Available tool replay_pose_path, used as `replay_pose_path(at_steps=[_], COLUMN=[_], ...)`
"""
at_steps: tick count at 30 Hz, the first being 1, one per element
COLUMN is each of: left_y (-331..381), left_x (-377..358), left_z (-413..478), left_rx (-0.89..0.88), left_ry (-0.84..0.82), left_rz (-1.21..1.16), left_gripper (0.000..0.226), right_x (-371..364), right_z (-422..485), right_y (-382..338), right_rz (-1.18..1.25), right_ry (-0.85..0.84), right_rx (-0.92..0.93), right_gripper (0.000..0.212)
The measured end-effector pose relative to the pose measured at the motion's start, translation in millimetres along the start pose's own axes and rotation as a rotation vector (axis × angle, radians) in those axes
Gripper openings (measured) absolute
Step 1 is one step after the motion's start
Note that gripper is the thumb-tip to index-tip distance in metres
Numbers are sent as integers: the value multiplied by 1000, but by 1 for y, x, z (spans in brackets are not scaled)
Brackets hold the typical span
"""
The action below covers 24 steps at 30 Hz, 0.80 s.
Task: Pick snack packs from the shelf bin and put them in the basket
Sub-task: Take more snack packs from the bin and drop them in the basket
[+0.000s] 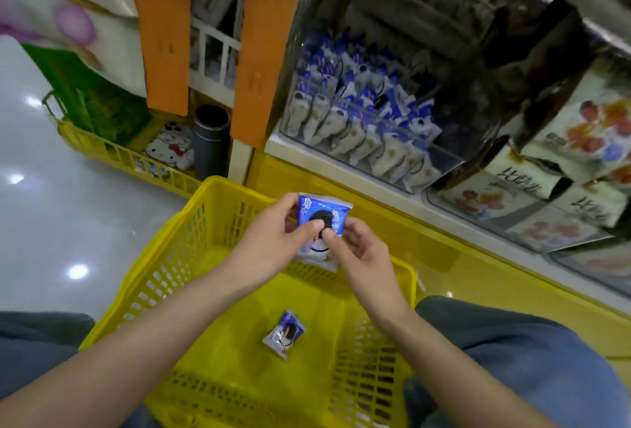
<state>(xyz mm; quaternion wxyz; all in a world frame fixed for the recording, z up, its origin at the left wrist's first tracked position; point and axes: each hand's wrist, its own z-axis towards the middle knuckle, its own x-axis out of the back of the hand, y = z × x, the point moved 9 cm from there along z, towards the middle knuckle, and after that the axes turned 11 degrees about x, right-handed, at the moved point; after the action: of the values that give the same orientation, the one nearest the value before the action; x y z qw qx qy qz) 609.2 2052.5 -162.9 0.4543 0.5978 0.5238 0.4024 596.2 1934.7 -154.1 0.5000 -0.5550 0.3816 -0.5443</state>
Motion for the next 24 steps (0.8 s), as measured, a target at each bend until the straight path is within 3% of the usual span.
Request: replay_pose_path(at_steps=[6,11,15,18,24], left_y=[91,156,163,152,153], left_x=[22,32,23,18,13], left_z=[10,7,23,38,51], left_rx=[-290,-565,-643,-652,-745], left_ry=[195,359,324,274,263], left_rz=[164,555,853,1015,1118], left_gripper=[26,30,32,30,22], right_x=[23,52,65,66,60], right_z=[47,94,161,215,294], right_y=[-83,-130,-126,-110,-99], right_rz=[-138,-259,-381,-394,-504], right_ry=[76,255,318,353,413], right_rx=[208,290,185,89,0], right_gripper=[13,11,31,19,41])
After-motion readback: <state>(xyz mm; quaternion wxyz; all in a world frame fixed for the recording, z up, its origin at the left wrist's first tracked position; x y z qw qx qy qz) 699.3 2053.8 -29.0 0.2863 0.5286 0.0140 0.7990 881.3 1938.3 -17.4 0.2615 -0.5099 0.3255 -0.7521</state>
